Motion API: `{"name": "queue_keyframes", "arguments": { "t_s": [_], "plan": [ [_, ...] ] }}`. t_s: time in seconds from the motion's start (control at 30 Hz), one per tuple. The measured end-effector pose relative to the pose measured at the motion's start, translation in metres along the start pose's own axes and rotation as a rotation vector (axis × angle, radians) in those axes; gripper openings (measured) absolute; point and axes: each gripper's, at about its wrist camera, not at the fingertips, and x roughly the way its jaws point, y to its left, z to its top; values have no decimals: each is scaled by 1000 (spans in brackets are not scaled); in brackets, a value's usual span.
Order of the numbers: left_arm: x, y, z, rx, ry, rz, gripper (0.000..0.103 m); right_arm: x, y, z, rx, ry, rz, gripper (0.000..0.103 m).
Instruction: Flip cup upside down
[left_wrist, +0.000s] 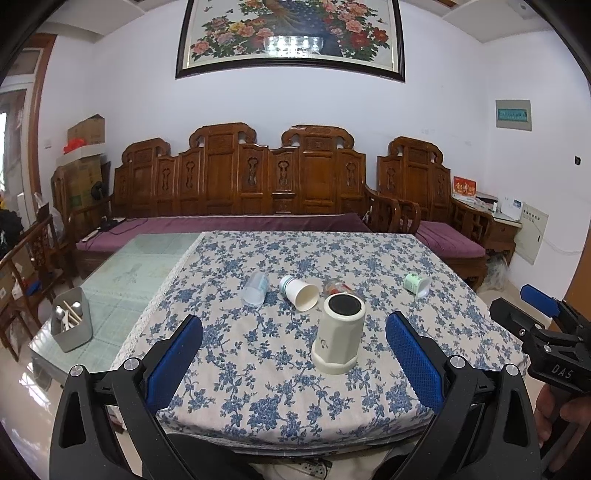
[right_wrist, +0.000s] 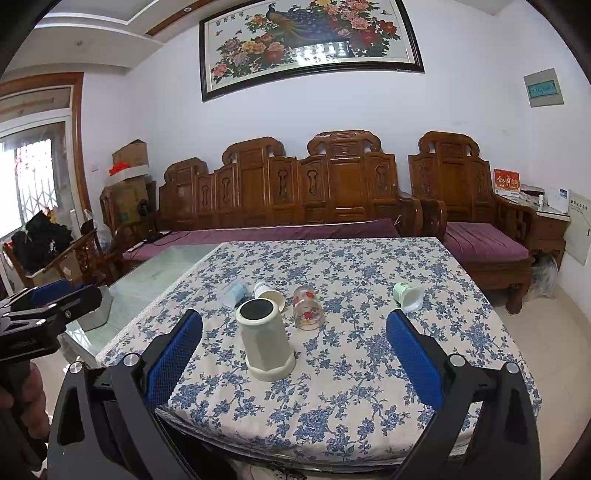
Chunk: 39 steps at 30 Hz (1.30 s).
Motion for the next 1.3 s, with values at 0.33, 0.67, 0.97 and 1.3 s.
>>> {"name": "queue_keyframes", "arguments": {
  "t_s": [0.33, 0.67, 0.97, 1.3],
  "plan": [
    [-1, -3, 0, -1, -6, 0, 95, 0, 0, 0, 0, 0, 1, 100],
    [-4, -5, 1, -1, -8, -2, 95, 0, 0, -1, 1, 0, 2, 100],
    [-4, -5, 1, 0, -8, 0, 95, 0, 1, -1, 2, -2, 4, 100],
    [-4, -5, 1, 1, -9, 2, 95, 0, 2, -2, 4, -2, 7, 100]
  ]
}}
